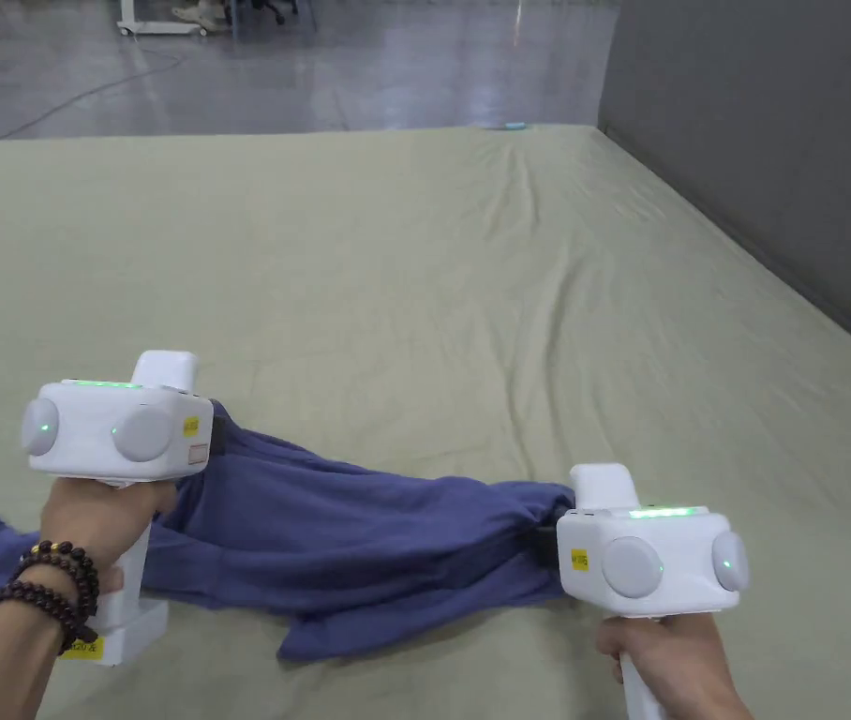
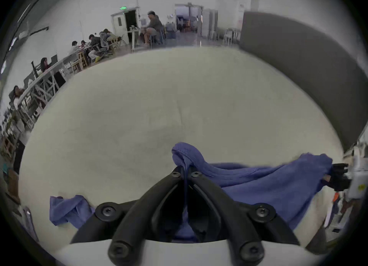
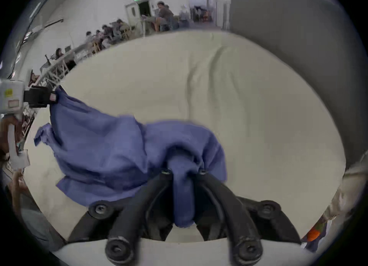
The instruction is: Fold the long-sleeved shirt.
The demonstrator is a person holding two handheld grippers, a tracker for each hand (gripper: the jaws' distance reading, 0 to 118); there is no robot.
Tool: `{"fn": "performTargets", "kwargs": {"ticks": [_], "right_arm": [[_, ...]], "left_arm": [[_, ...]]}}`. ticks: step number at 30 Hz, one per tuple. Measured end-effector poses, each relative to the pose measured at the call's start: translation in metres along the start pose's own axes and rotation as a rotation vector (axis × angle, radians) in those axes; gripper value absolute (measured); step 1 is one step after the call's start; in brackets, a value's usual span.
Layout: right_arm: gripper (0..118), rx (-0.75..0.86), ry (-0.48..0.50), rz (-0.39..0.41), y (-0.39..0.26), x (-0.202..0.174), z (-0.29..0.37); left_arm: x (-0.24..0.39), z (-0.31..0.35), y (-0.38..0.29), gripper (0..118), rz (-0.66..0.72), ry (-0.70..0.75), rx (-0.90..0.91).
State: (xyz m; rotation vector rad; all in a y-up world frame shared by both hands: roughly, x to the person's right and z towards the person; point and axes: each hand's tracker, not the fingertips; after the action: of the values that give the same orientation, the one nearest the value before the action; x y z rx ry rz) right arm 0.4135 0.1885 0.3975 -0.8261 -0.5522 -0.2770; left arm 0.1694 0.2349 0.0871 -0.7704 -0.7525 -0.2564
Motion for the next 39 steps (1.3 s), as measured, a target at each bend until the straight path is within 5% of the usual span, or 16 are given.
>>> {"fn": "performTargets", "kwargs": {"ticks": [8, 11, 13, 21, 29, 37, 39], "right_arm": [[8, 0.361, 0.105, 0.121, 0.166, -0.011, 0.123], [8, 0.465, 0.072, 0.183, 0.241, -0.017, 0.169], [8, 0.495, 0.124, 0.156, 0.294, -0.017, 0.191], [8, 0.602, 0.020, 0.138, 0.420, -0.016, 0.230], [8, 0.476, 0.020, 0.089, 0.406, 0.007, 0.159], [8, 0.246, 0.012, 0.035, 0.303, 0.005, 0.021], [8, 0.212, -0.043, 0.091, 0.279, -0.001, -0.002]], "left_arm": [[-0.037, 0.136, 0.109, 0, 0.115, -0.015, 0.332], [-0.059, 0.188, 0.166, 0, 0.171, 0.005, 0.442], [-0.063, 0.218, 0.204, 0, 0.101, 0.072, 0.509], [-0.066, 0.282, 0.295, 0, 0.129, 0.142, 0.654], [-0.070, 0.229, 0.284, 0, 0.173, 0.114, 0.574], [-0.069, 0.090, 0.179, 0, 0.228, 0.096, 0.309], [-0.069, 0.070, 0.153, 0, 0.213, 0.137, 0.221]]}}
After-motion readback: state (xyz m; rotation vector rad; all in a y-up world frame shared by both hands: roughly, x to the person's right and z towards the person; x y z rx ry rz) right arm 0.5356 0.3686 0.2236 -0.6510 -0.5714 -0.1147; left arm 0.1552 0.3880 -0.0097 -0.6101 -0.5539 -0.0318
